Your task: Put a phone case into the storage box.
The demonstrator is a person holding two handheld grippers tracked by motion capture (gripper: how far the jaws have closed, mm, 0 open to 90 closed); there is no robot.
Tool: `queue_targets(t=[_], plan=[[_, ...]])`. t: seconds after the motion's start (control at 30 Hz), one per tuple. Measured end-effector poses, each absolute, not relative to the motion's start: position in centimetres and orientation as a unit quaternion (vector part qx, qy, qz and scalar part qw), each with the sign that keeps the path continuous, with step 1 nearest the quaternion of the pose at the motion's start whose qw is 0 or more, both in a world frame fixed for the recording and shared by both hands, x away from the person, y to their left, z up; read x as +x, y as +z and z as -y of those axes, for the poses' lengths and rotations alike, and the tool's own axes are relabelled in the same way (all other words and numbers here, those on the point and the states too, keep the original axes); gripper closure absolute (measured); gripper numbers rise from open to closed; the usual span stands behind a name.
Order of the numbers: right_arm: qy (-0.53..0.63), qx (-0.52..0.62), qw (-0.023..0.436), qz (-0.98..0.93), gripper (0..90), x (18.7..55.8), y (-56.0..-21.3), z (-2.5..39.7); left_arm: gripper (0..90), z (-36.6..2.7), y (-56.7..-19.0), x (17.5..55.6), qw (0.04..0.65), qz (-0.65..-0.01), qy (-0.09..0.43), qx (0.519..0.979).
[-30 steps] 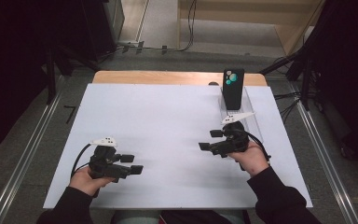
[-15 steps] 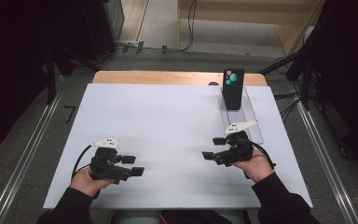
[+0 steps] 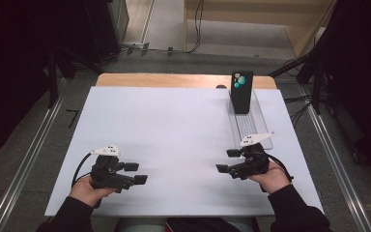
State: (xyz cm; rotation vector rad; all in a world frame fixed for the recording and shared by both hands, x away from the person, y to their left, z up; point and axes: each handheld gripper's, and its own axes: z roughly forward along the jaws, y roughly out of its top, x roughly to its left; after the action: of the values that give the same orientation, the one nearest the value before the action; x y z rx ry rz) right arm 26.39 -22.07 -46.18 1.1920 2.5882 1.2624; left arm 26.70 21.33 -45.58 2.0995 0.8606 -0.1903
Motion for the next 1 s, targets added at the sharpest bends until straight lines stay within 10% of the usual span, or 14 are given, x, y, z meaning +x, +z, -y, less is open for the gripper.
queue_targets(t=[1.0], plan=[[0.398, 0.409, 0.023, -0.820, 21.4, 23.8, -47.7, 25.7, 29.5, -21.4, -45.8, 26.5, 0.417, -0.342, -0.076, 0.839]])
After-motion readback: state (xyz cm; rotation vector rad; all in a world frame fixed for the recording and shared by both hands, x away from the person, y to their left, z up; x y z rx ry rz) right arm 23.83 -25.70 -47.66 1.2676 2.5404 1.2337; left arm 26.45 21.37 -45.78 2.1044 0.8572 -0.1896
